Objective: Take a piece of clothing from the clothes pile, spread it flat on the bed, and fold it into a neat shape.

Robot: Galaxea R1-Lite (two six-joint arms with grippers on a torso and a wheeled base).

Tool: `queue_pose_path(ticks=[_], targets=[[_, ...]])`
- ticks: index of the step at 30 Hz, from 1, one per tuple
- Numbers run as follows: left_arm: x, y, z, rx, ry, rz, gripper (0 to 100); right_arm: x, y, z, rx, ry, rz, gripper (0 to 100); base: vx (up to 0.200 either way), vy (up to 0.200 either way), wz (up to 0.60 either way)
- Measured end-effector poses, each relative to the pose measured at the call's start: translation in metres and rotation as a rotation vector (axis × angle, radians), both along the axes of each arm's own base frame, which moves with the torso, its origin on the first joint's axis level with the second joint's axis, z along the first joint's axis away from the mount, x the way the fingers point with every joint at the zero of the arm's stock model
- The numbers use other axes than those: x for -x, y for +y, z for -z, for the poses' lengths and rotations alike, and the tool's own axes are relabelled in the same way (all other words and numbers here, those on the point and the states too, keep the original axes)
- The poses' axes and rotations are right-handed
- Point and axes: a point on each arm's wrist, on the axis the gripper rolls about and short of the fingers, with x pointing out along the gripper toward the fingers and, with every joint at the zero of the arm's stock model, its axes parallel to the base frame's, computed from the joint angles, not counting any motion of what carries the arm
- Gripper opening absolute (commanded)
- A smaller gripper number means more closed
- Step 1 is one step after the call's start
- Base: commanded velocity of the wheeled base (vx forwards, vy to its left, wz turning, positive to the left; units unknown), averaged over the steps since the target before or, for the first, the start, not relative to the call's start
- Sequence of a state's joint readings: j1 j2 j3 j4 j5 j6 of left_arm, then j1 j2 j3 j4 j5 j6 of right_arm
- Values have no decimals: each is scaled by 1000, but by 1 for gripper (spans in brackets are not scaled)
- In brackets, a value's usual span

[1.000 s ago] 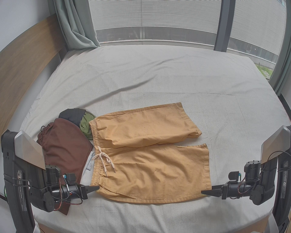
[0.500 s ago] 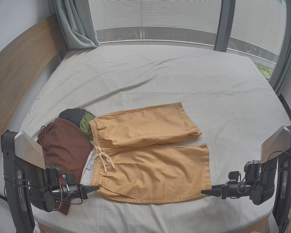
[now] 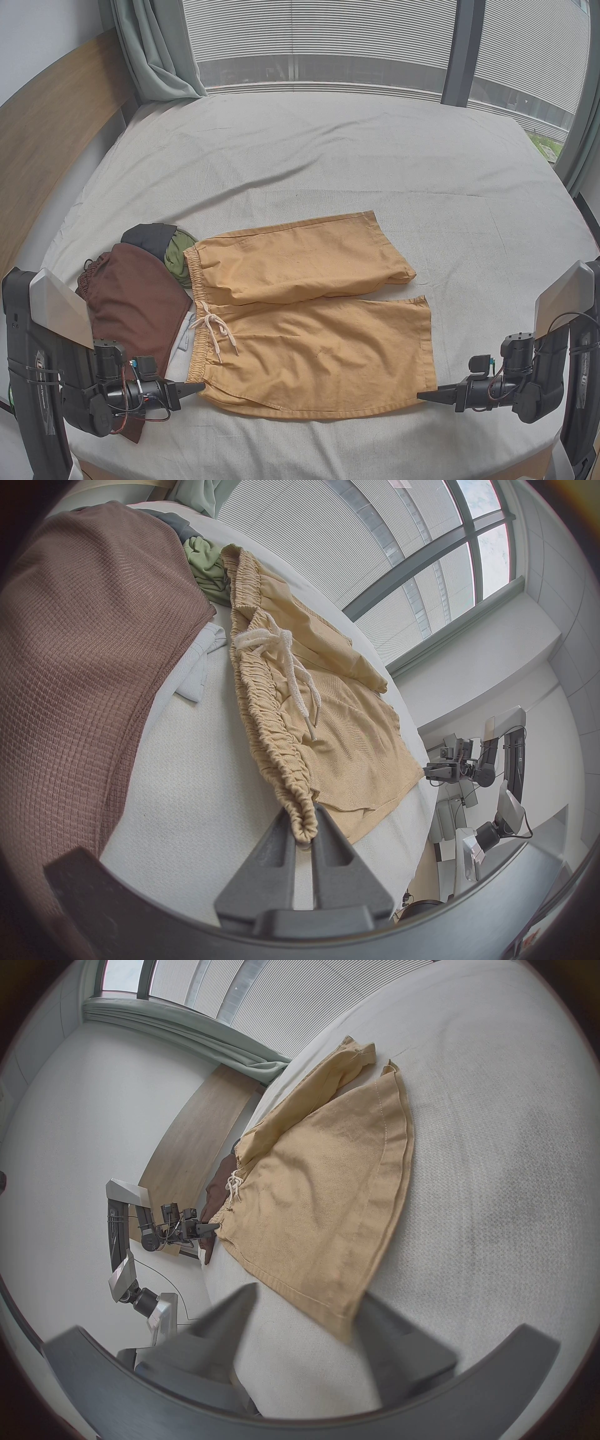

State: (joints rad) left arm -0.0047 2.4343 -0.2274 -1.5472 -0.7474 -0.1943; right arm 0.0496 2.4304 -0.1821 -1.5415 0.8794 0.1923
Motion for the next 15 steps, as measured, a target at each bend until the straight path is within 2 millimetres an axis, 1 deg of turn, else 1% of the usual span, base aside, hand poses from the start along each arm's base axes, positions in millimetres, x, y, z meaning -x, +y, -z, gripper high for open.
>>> queue_pose_path(ticks=[15], targets=[[4,-2,-1,6,11,13,0,2,-1,1,5,12,9,0,0,0,0]])
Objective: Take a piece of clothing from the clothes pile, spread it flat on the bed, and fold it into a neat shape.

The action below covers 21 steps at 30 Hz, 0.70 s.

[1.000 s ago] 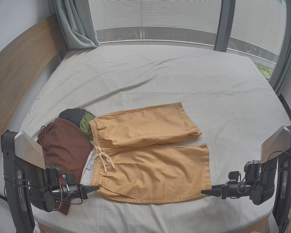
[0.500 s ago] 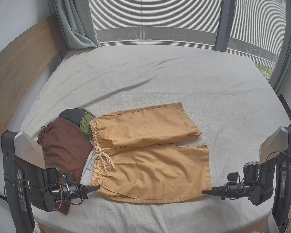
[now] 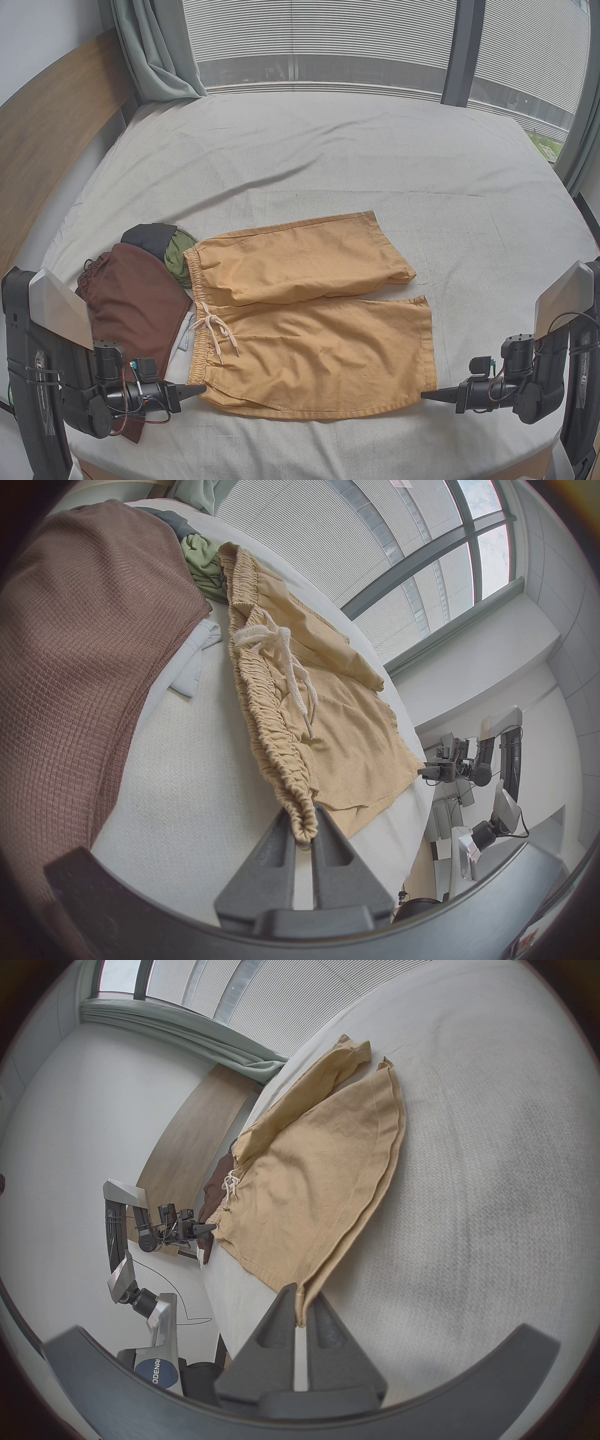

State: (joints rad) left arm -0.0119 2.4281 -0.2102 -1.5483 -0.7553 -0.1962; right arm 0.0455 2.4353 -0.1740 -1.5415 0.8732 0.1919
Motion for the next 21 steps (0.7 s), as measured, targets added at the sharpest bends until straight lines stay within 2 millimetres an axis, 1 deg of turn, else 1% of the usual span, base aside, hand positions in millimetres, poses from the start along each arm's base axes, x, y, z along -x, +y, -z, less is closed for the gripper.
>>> queue_pose_path(ticks=[8,14,21], targets=[[15,7,-11,70,19,51,0,11,-1,-5,15,6,-5,0,0,0,0],[23,11,-16,74,29,37,0,20,-2,-8,49,-21,-32,0,0,0,0],[34,12,-18,52,32,48,0,30,-3,-9,74,-32,-57,0,0,0,0]])
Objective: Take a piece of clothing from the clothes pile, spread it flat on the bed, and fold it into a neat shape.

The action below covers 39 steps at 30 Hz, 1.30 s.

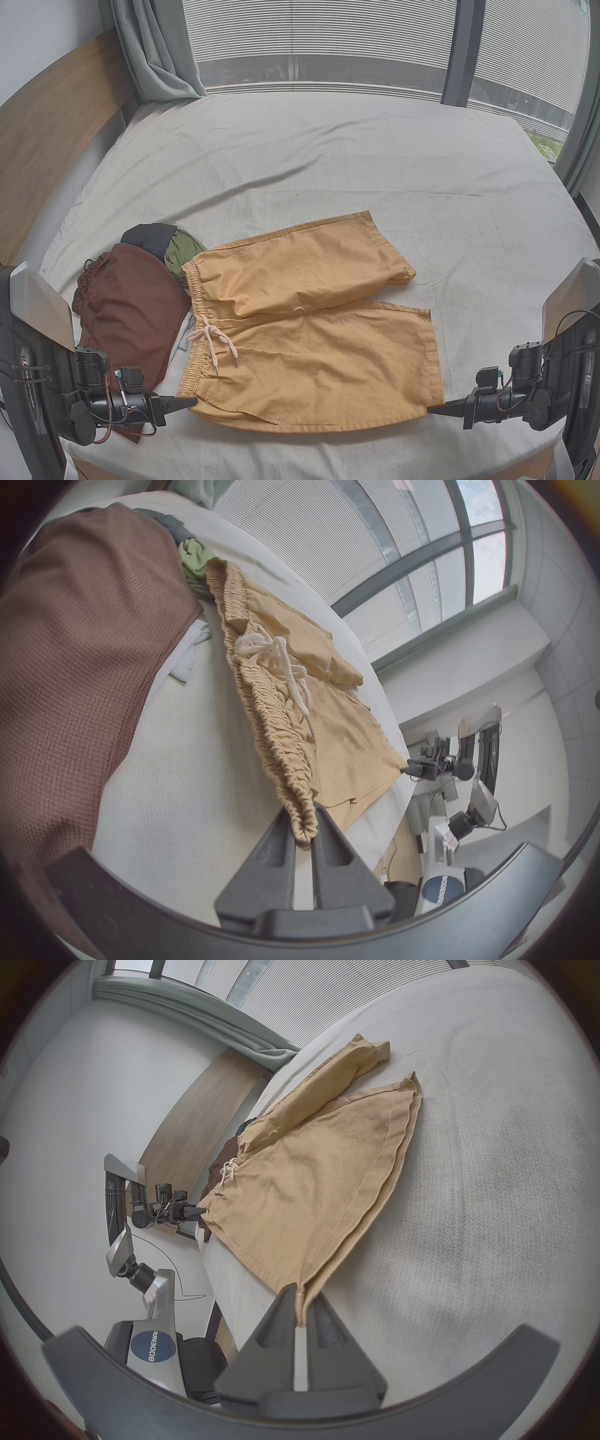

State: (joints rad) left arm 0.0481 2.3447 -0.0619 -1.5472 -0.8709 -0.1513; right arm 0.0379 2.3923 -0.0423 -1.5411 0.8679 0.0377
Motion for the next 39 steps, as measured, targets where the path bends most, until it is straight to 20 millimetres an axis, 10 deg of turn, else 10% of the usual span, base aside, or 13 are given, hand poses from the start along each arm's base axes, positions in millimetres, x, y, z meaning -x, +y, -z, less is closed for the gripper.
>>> queue_pose_path(ticks=[21,39], targets=[[14,11,14,-99,-120,121,0,6,-1,-2,35,-58,-45,0,0,0,0],[-10,-4,-41,44,-183,50,0,-12,9,-52,-80,-165,5,0,0,0,0]])
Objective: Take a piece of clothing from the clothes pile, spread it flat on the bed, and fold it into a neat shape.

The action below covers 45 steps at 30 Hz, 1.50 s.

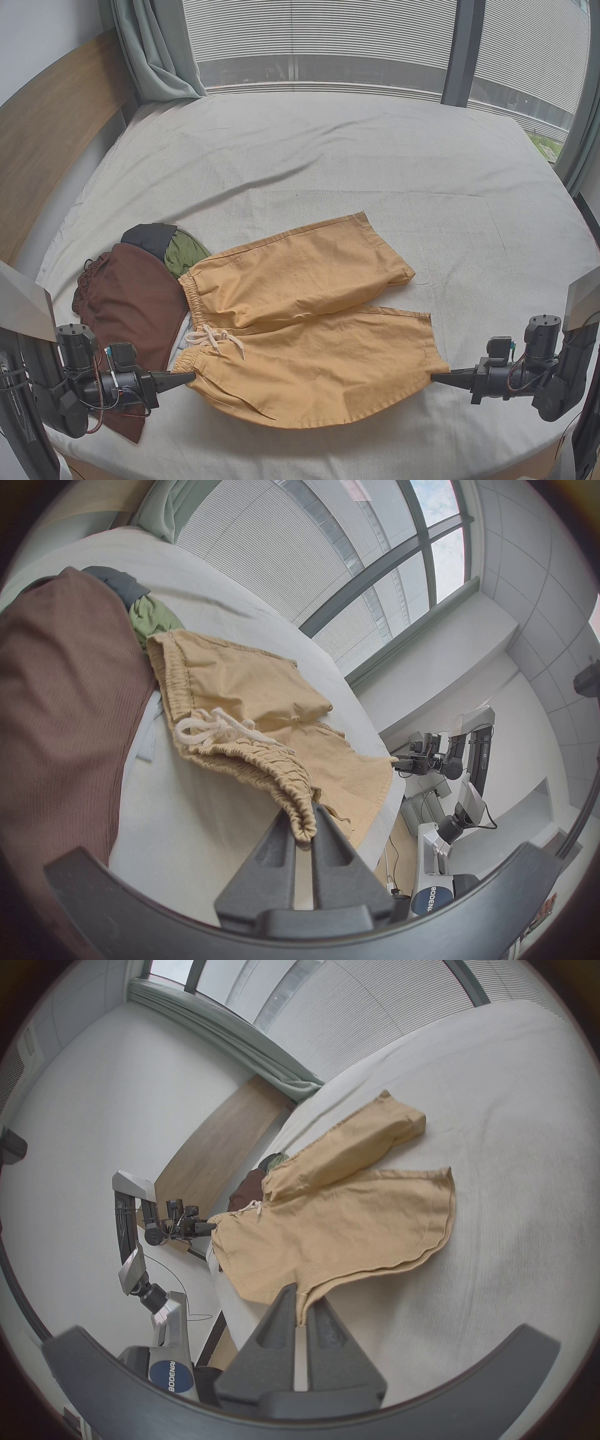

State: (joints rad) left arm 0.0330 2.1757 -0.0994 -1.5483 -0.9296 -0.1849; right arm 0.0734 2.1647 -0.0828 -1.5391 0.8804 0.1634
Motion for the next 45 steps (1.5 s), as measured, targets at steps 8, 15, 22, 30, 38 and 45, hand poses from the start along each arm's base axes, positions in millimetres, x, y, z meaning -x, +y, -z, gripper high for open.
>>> queue_pose_path(ticks=[8,15,22,30,38,45], targets=[[-10,-2,-12,38,-16,-30,0,-5,1,-19,-31,-65,11,0,0,0,0],[-15,-5,-25,72,-12,-90,0,-5,1,-34,-61,-97,24,0,0,0,0],[-19,-6,-30,69,-37,-107,0,-1,2,-52,-89,-141,29,0,0,0,0],[-24,-4,-31,74,-40,-138,0,4,4,-71,-120,-191,27,0,0,0,0],[-29,-4,-33,88,-37,-174,0,-2,4,-83,-143,-231,37,0,0,0,0],[-31,-5,-35,88,-41,-192,0,-24,6,-96,-187,-266,54,0,0,0,0]])
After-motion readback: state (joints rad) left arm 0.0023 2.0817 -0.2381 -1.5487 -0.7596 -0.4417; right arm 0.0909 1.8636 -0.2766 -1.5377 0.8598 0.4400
